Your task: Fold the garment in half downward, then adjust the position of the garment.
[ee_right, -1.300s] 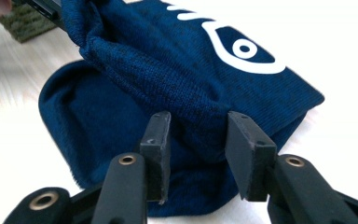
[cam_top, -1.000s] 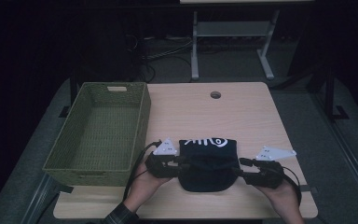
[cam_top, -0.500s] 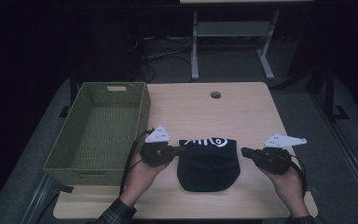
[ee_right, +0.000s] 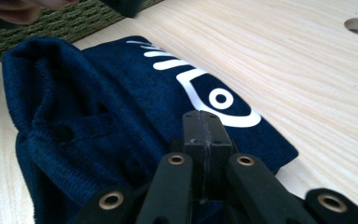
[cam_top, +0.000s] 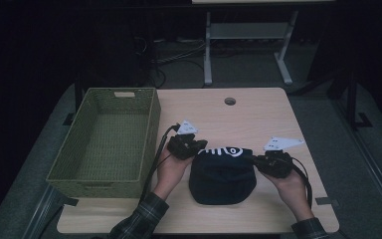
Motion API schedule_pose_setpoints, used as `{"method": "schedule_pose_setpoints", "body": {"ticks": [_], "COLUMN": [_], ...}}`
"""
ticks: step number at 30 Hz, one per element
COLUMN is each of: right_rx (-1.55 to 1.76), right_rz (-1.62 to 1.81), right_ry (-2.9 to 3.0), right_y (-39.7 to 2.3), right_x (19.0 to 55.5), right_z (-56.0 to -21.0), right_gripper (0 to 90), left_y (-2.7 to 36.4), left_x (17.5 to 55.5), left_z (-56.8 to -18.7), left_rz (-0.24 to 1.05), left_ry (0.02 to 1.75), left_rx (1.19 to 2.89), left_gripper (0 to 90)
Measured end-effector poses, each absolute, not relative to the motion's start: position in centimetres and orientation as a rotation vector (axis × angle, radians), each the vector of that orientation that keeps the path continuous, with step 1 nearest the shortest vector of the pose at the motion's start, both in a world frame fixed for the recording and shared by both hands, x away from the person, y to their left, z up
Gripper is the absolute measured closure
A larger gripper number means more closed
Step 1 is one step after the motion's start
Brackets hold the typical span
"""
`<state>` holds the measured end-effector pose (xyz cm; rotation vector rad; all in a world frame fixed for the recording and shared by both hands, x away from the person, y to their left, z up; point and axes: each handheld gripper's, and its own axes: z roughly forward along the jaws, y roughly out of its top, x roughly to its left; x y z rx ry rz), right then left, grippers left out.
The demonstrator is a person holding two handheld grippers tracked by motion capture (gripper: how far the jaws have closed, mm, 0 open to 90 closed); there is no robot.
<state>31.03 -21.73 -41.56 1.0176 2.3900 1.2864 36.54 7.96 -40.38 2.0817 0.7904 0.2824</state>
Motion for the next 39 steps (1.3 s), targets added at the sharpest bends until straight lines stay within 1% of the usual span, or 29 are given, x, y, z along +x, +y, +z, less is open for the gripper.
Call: {"method": "schedule_pose_setpoints", "body": {"ticks": [4,7,20,26,29,39], "right_rx": [1.02,1.012,1.024,1.03,1.034,1.008], "right_rz": [1.271,1.277,1.243,1.216,1.201,1.116], "right_ry": [2.417,2.427,2.484,2.507,2.517,2.557], "right_y": [-21.6,-21.5,-21.1,-20.9,-20.9,-19.5], "right_x": [30.7,30.5,27.9,26.7,26.2,25.4], "right_z": [-41.9,-41.9,-43.3,-44.6,-45.1,-46.4], "right_gripper": [90.0,90.0,90.0,90.0,90.0,90.0], "left_y": [7.8,7.9,7.8,7.3,7.0,6.4], "left_x": [37.4,37.8,37.5,37.4,37.5,38.5], "left_z": [-41.4,-41.9,-43.4,-44.7,-45.4,-46.4], "left_rz": [0.286,0.264,0.219,0.216,0.242,0.252], "left_ry": [0.823,0.849,0.834,0.837,0.84,0.827], "left_rx": [2.099,2.089,2.151,2.202,2.229,2.244], "left_gripper": [89.7,89.7,89.3,89.8,89.9,90.0]}}
